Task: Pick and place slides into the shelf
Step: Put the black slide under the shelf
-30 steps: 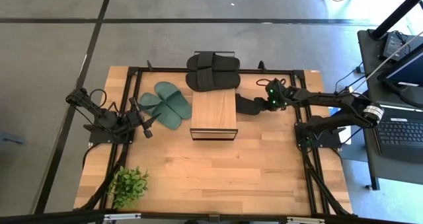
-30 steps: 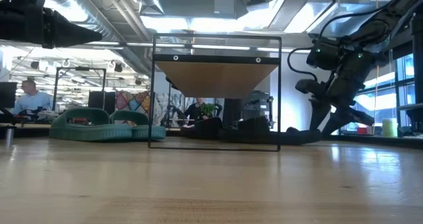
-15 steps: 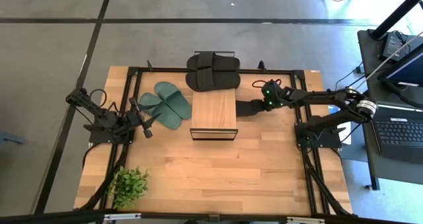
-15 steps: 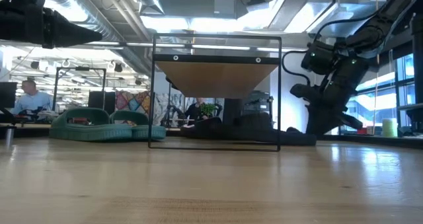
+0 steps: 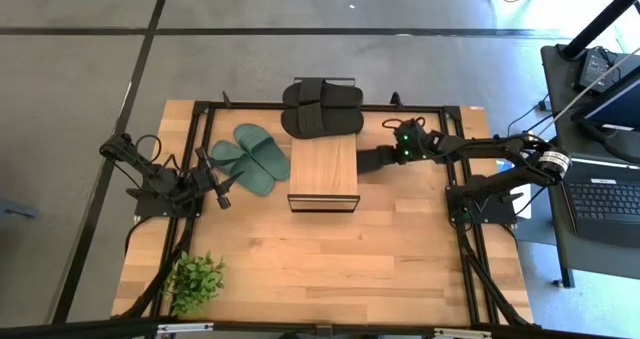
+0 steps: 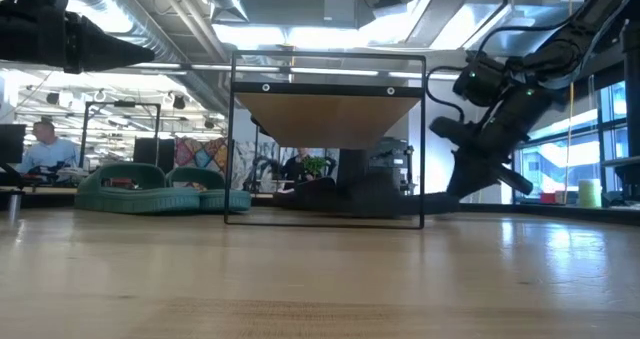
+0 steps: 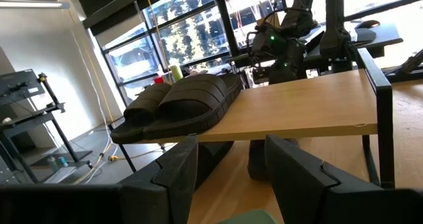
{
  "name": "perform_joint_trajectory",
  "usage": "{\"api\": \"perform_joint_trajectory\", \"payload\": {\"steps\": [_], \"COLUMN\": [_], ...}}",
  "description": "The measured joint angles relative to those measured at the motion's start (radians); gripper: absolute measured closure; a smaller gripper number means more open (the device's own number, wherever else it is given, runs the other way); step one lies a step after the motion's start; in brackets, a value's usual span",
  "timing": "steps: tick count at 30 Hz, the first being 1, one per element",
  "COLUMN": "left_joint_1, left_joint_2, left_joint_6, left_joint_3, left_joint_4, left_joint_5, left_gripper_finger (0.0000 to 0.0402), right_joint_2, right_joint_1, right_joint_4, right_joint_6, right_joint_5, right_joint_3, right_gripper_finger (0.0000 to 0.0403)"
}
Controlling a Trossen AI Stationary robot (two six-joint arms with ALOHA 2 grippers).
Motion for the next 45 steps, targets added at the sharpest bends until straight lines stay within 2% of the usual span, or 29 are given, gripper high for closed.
{"api": "perform_joint_trajectory", "payload": {"steps": [4,23,37,45], "left_joint_1": [0.0,0.0,0.0,0.0], "left_joint_2": [0.0,0.0,0.0,0.0], "left_joint_6": [-0.001,-0.002,-0.009,-0.01], "left_joint_3": [0.0,0.0,0.0,0.0], "left_joint_4": [0.0,0.0,-0.109,-0.111], "left_joint_5": [0.0,0.0,0.0,0.0], "left_gripper_finger": [0.0233,0.0233,0.0233,0.0233], "right_joint_2": [0.0,0.018,0.275,0.39], "right_joint_1": [0.0,0.018,0.041,0.041], "right_joint_4": [0.052,0.089,0.075,0.075], "right_joint_6": [0.031,0.134,0.081,0.077], "right_joint_5": [0.0,0.051,0.076,0.074], "right_joint_3": [0.0,0.035,0.261,0.321], "right_gripper_finger": [0.0387,0.0388,0.039,0.039]}}
